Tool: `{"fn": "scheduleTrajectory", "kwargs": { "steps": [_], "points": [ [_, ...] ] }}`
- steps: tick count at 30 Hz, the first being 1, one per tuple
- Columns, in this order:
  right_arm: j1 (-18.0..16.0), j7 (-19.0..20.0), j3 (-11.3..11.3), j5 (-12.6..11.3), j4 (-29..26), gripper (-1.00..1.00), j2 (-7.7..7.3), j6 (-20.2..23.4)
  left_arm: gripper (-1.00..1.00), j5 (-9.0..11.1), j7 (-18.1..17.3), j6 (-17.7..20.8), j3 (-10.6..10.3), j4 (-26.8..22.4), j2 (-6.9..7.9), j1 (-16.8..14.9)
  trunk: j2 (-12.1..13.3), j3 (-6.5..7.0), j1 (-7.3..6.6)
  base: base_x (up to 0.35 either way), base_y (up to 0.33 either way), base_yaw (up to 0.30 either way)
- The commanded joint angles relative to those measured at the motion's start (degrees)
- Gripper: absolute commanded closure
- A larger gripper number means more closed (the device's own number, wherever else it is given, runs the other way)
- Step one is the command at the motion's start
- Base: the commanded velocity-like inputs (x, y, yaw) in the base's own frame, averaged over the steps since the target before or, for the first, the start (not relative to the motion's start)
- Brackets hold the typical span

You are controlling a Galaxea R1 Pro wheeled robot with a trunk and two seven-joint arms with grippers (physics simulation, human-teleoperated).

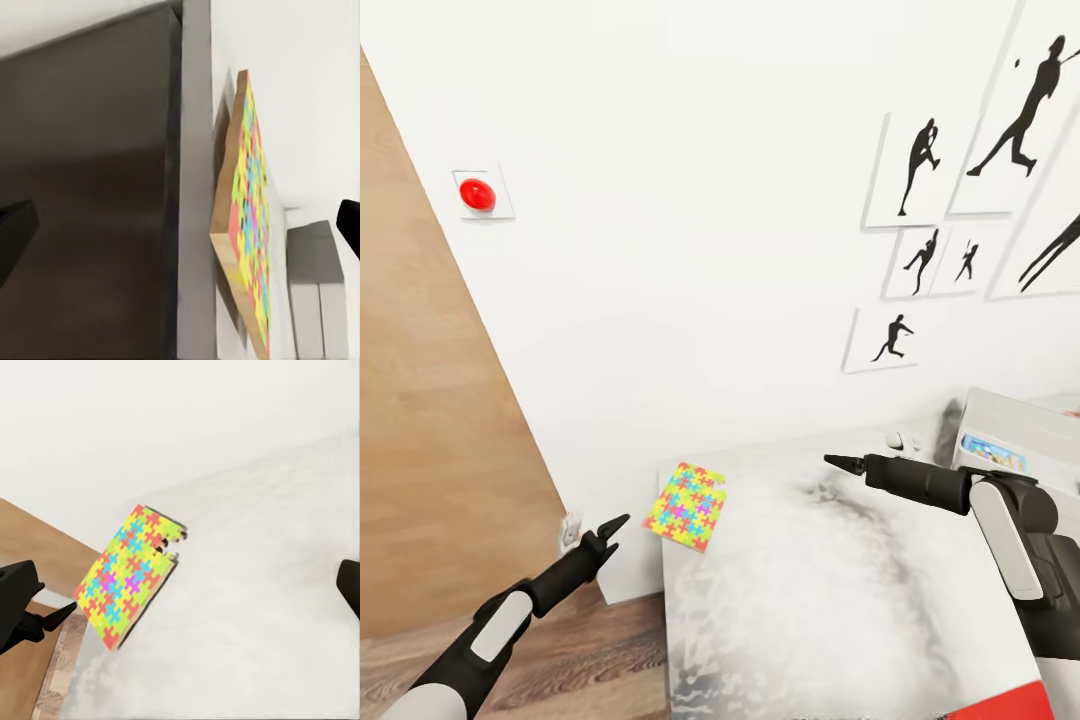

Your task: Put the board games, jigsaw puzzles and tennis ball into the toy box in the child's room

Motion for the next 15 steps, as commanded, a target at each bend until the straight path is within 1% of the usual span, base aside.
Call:
{"fn": "scheduleTrajectory", "kwargs": {
  "steps": [1, 11, 15],
  "points": [
    [-0.06, 0.55, -0.06, 0.47, 0.00, -1.00, 0.02, 0.22, -1.00, 0.61, 0.01, 0.40, -0.16, -0.01, 0.04, -0.02, -0.04, -0.06, 0.00, 0.000, 0.000, -0.209],
    [-0.07, 0.55, -0.06, 0.47, 0.00, -1.00, 0.01, 0.22, -1.00, 0.69, 0.03, 0.41, -0.16, 0.00, 0.01, -0.02, -0.04, -0.06, 0.00, 0.000, 0.000, -0.231],
    [-0.06, 0.55, -0.06, 0.47, 0.00, -1.00, 0.01, 0.22, -1.00, 0.76, 0.03, 0.41, -0.19, 0.01, -0.04, -0.02, -0.04, -0.06, 0.00, 0.000, 0.000, -0.180]
  ]
}}
